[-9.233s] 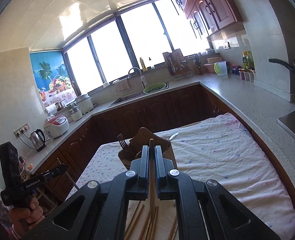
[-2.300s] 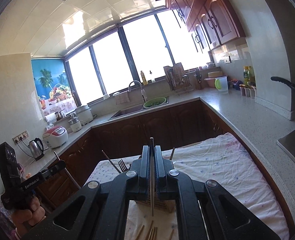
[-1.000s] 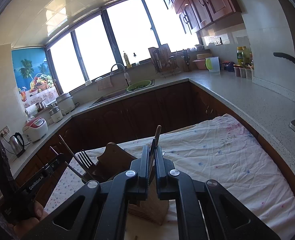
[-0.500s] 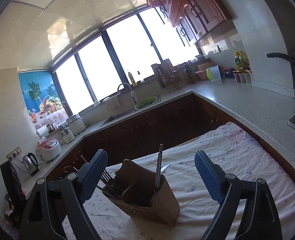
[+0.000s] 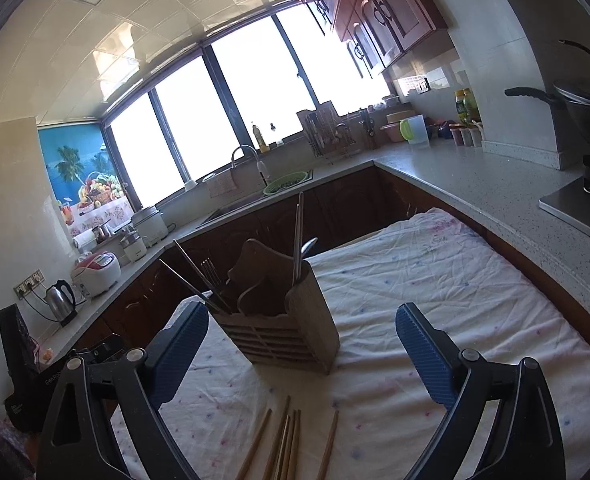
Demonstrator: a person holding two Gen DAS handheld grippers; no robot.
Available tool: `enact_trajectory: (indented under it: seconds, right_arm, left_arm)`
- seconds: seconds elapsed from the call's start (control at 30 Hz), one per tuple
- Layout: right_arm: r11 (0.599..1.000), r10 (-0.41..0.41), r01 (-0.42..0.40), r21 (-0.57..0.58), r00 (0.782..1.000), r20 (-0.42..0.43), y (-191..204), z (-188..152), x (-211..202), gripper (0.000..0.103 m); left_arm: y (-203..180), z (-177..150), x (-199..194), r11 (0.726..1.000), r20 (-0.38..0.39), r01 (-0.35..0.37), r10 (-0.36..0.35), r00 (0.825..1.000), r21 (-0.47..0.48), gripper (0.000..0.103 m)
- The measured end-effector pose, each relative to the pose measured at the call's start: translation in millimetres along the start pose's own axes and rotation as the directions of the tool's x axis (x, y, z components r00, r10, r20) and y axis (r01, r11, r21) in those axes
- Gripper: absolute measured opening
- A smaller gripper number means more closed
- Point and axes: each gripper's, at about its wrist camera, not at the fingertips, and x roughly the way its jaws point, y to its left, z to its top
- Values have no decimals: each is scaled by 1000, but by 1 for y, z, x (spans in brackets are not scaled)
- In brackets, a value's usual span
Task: Organize utensils
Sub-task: 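Move both tools back over the remaining chopsticks on the cloth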
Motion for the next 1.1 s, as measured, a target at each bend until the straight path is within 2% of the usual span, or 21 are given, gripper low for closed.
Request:
enact_trajectory:
  seconds: [0.43,0.57,0.9,0.97,1.1]
  right_arm:
    - [998,-54,57,15,987,-149,-25,-65,-4,96]
    - [998,-59,63,14,980,-188,-28,-76,-1,96]
    - [998,-61,60,-10,972,-227,-24,-87,8,95]
    - [998,-69,65,-26,970,-232,-23,-88,12,93]
    - [997,-74,63,-46,956,-283,-21,-91,31,73]
  left_arm:
    - [11,-70,5,999,-166,-48,51,985,20,77]
    - [4,-78,11,996,-194,-67,77,978,62,77]
    - [-12,-88,25,990,-253,-50,83,964,132,77]
    - [-13,-89,29,989,-268,-50,86,960,138,77]
    - [-20,-91,42,985,-307,-41,92,947,169,75]
